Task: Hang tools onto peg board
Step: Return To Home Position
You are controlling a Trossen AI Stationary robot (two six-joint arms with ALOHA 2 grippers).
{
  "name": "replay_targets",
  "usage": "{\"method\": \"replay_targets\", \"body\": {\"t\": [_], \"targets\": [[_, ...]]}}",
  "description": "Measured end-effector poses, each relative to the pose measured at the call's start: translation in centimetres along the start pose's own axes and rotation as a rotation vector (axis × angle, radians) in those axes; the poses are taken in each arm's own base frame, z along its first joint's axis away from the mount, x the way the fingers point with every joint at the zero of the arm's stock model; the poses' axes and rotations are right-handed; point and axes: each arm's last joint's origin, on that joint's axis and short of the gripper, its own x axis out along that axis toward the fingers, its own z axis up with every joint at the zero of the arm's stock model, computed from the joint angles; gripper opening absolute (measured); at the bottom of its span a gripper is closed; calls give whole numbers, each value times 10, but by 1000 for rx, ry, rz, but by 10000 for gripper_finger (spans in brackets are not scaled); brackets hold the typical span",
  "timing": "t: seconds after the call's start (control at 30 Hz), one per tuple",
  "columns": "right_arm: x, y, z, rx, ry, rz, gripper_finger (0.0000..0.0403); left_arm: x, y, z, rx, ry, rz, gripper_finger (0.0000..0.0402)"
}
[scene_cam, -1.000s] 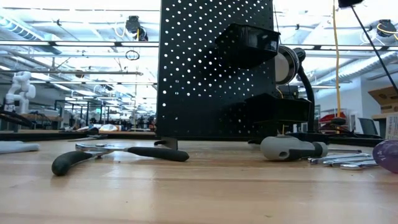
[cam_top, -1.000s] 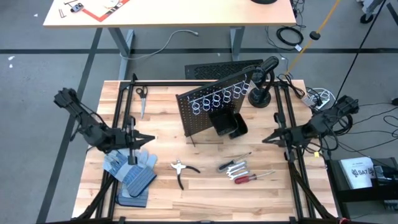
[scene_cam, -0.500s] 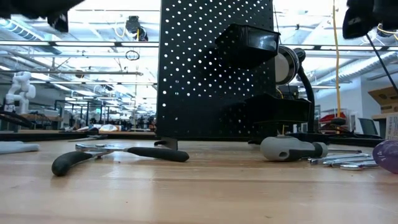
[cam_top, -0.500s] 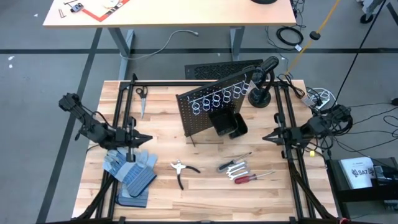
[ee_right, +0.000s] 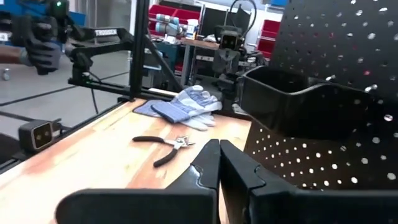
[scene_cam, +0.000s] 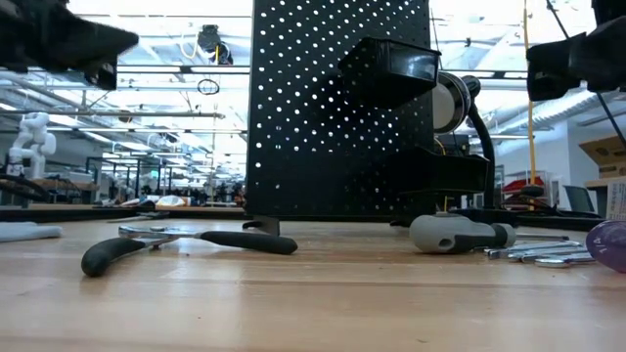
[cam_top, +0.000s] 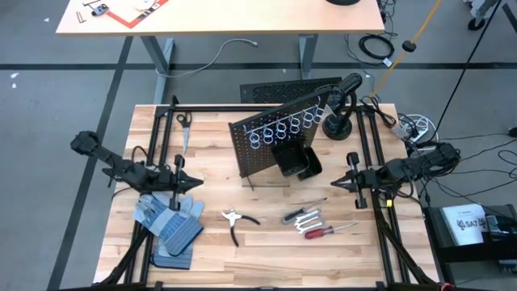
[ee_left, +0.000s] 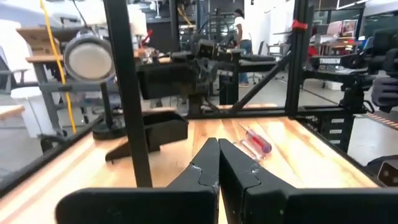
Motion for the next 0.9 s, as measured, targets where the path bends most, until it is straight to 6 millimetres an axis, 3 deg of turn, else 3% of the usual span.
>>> {"method": "replay_targets", "body": {"t": [0.13,0.4,0.9], "targets": [[1,-1,-1,11,-13,62,0,2,4,-15,-35,32,3,2],[2,-6,-11,30,26,117,0,3,12,-18,-37,48,-13,1],[3,-20,-11,53,-27,120,0,-3,29,-22,-66,66,1,1]]}}
